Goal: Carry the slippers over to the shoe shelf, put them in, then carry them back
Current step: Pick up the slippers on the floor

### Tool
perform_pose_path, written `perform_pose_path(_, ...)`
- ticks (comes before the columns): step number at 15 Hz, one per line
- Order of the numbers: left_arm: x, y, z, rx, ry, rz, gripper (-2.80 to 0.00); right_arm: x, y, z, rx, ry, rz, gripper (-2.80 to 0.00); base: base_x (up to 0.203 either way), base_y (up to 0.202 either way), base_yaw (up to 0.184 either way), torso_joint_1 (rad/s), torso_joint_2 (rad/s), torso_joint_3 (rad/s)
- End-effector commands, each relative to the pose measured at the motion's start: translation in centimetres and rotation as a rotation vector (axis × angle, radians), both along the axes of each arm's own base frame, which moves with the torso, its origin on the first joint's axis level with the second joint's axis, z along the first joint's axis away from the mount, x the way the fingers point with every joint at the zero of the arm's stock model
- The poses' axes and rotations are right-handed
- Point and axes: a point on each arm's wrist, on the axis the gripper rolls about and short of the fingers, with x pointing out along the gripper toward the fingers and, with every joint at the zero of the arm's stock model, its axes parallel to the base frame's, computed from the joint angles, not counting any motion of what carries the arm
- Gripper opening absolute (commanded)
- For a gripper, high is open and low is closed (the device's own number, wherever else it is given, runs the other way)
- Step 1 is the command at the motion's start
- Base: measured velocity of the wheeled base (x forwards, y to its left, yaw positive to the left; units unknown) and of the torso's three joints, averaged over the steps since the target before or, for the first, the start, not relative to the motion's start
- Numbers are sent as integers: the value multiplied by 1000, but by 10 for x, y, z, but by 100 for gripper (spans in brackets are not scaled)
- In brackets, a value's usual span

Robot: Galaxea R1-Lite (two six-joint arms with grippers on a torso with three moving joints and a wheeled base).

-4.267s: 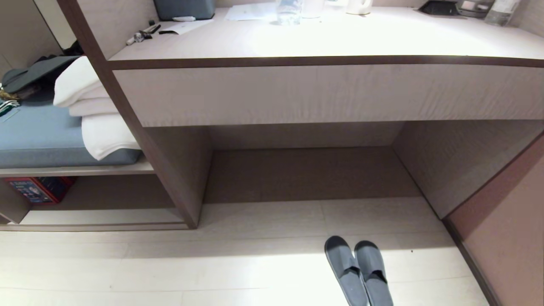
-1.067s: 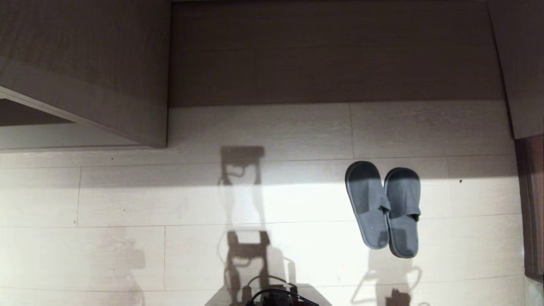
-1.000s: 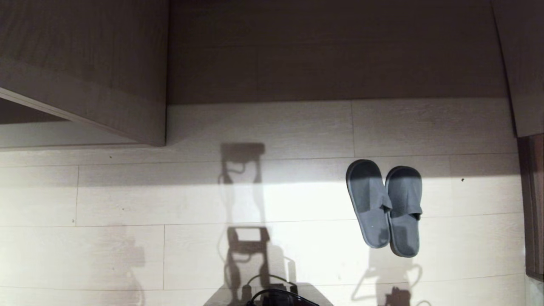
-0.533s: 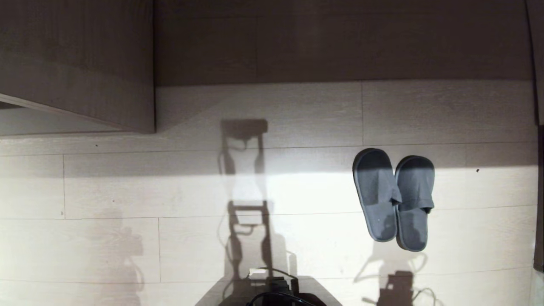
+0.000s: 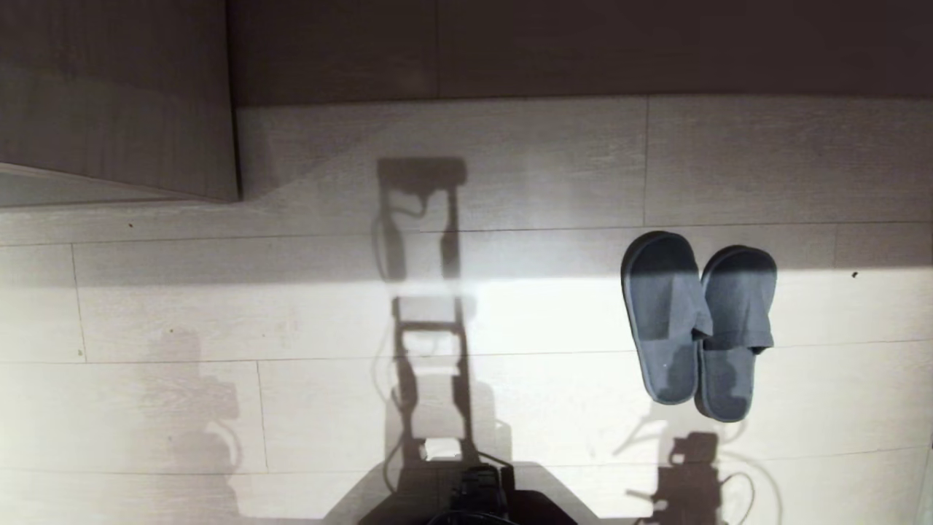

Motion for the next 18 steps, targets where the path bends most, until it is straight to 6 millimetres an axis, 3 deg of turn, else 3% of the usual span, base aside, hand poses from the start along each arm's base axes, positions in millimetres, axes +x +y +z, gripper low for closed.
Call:
perform_pose_path(1, 0, 0, 0, -2, 0, 0, -280, 0, 0, 0, -1, 0, 0, -280, 0, 0, 0, -1, 2, -201)
perform_pose_path(4, 0, 0, 0, -2, 1, 0, -280, 1, 0, 5, -6, 29, 3, -280, 0, 0, 0, 1, 5, -174)
perform_pose_path(7, 0, 0, 0, -2, 0, 0, -280, 19, 0, 41, -4, 156, 4, -280, 0, 0, 0, 2, 0, -39)
perform_pose_path(9, 0, 0, 0, -2, 0, -1, -280, 48, 0, 60, -1, 292, 10, -280, 0, 0, 0, 0, 0, 0)
perform_pose_path(11, 0, 0, 0, -2, 0, 0, -280, 87, 0, 66, -1, 403, 15, -280, 0, 0, 0, 0, 0, 0)
perform_pose_path(15, 0, 0, 0, -2, 0, -1, -280, 162, 1, 51, -16, 516, 32, -280, 0, 0, 0, 0, 0, 0)
perform_pose_path(16, 0, 0, 0, -2, 1, 1, -280, 175, 2, 47, -22, 516, 38, 0, 0, 0, 0, 0, 0, 0)
perform_pose_path(18, 0, 0, 0, -2, 0, 0, -280, 201, 2, 38, -30, 479, 45, 0, 0, 0, 0, 0, 0, 0)
